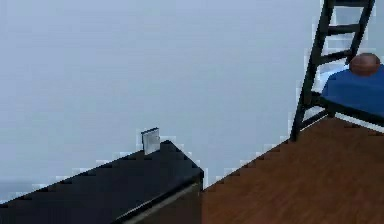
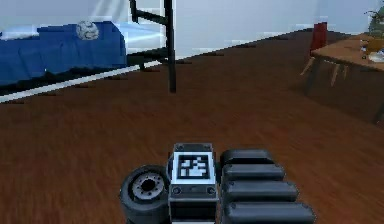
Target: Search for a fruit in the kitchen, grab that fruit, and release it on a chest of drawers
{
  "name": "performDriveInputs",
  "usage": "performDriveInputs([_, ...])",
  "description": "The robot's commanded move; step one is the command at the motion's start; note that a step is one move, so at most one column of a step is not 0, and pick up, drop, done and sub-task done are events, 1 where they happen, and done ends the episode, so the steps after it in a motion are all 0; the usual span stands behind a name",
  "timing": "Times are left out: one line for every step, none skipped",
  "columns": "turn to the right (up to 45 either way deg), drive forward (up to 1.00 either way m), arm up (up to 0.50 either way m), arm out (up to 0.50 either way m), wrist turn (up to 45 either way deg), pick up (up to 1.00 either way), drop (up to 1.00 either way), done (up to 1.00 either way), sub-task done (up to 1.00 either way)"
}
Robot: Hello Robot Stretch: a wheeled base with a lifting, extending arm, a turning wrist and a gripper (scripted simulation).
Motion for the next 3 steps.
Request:
performDriveInputs([-45.0, 0.00, 0.00, 0.00, 0.0, 0.00, 0.00, 0.00, 0.00])
performDriveInputs([-45.0, 0.00, 0.00, 0.00, 0.0, 0.00, 0.00, 0.00, 0.00])
performDriveInputs([-45.0, 0.00, 0.00, 0.00, 0.0, 0.00, 0.00, 0.00, 0.00])
